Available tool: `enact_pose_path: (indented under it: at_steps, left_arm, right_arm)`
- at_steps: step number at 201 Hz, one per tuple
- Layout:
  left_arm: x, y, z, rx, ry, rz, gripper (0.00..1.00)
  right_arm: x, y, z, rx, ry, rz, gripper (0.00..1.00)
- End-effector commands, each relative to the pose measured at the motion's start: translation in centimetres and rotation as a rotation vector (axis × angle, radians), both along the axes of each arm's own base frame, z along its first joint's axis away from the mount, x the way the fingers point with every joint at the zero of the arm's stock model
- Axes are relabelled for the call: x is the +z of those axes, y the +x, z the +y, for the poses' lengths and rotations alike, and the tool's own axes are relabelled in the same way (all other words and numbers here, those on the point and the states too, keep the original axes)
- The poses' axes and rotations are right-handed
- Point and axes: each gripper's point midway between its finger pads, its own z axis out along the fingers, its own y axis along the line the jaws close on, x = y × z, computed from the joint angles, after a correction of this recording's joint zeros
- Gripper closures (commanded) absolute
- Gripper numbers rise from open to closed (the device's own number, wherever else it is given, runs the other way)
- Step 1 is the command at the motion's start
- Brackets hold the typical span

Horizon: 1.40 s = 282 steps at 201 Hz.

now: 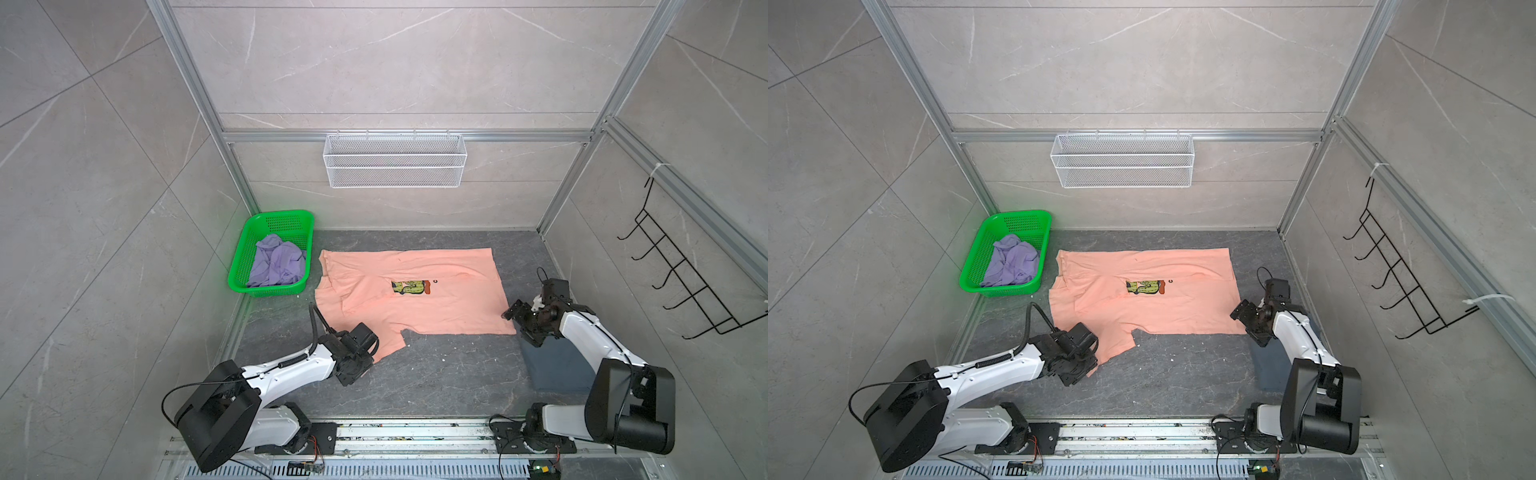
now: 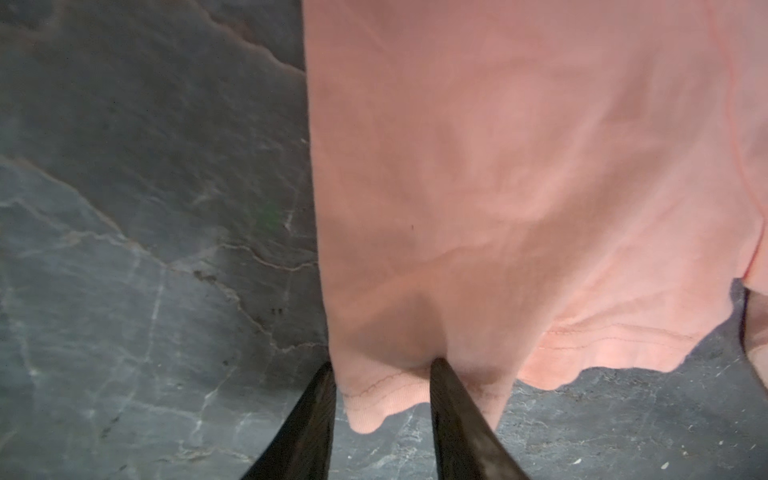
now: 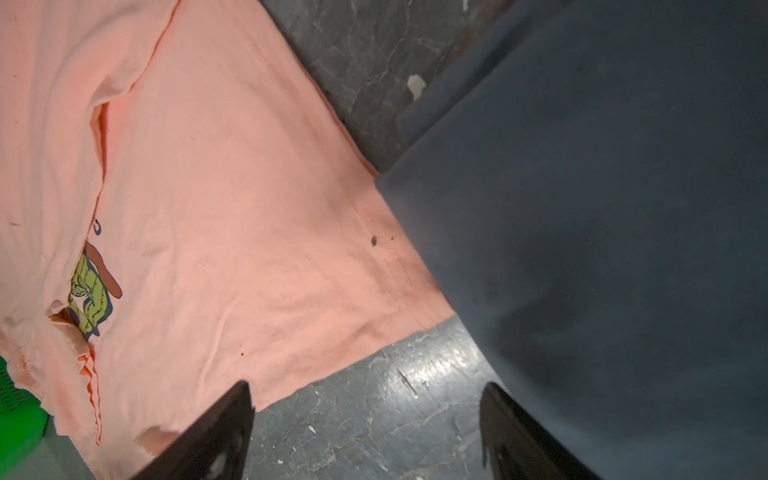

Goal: Fold and stack the t-shirts

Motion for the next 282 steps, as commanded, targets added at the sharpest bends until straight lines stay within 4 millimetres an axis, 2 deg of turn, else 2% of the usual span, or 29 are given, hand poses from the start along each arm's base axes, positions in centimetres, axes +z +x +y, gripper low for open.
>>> enact_pose_path:
  at_steps: [1,38,58,73,100,138,166,192,243,265,282]
  left_arm:
    - [-1.1,-1.0,0.9,0.009,0.049,0.063,0.65]
    - [-1.3,-1.3,1.5,0.005,0.109,0.106,0.81]
    - [-0.7,-1.0,1.7,0.006,0.119,0.087,0.89]
    - [0.1,-0.8,2.1,0.013,0.131,0.065,1.0]
    - [1.9,-0.3,3.5,0.057,0.163,-0.006,1.0]
    - [4.0,0.6,4.9,0.118,0.14,-0.106,1.0]
    - [4.6,0.9,5.7,0.14,0.125,-0.13,1.0]
    - [4.8,1.4,5.6,0.134,0.115,-0.136,1.0]
    - [5.9,2.1,5.6,0.1,0.148,-0.141,1.0]
    - [6.7,2.2,6.3,0.102,0.168,-0.157,1.0]
    - [7.3,2.2,6.9,0.111,0.176,-0.172,1.0]
  right_arm:
    - [1.0,-0.2,-0.4,0.018,0.011,-0.017,0.14]
    - [1.0,-0.5,-1.0,0.006,0.04,-0.022,0.14]
    - [0.8,-0.4,-0.5,0.0,0.078,-0.031,0.15]
    - [0.4,-0.3,-0.2,-0.007,0.103,-0.028,0.16]
    - [-0.7,-0.1,0.2,-0.01,0.138,-0.018,0.2]
    - [-2.2,0.4,-0.4,-0.045,0.133,0.025,0.27]
    - [-3.4,0.3,0.0,-0.054,0.144,0.058,0.3]
    - [-4.7,0.3,0.5,-0.061,0.128,0.104,0.32]
    - [-7.9,-1.1,-0.7,-0.109,-0.019,0.259,0.43]
    - [-9.0,-1.9,-1.3,-0.144,-0.059,0.32,0.51]
    - [-9.4,-2.0,-1.4,-0.151,-0.081,0.346,0.69]
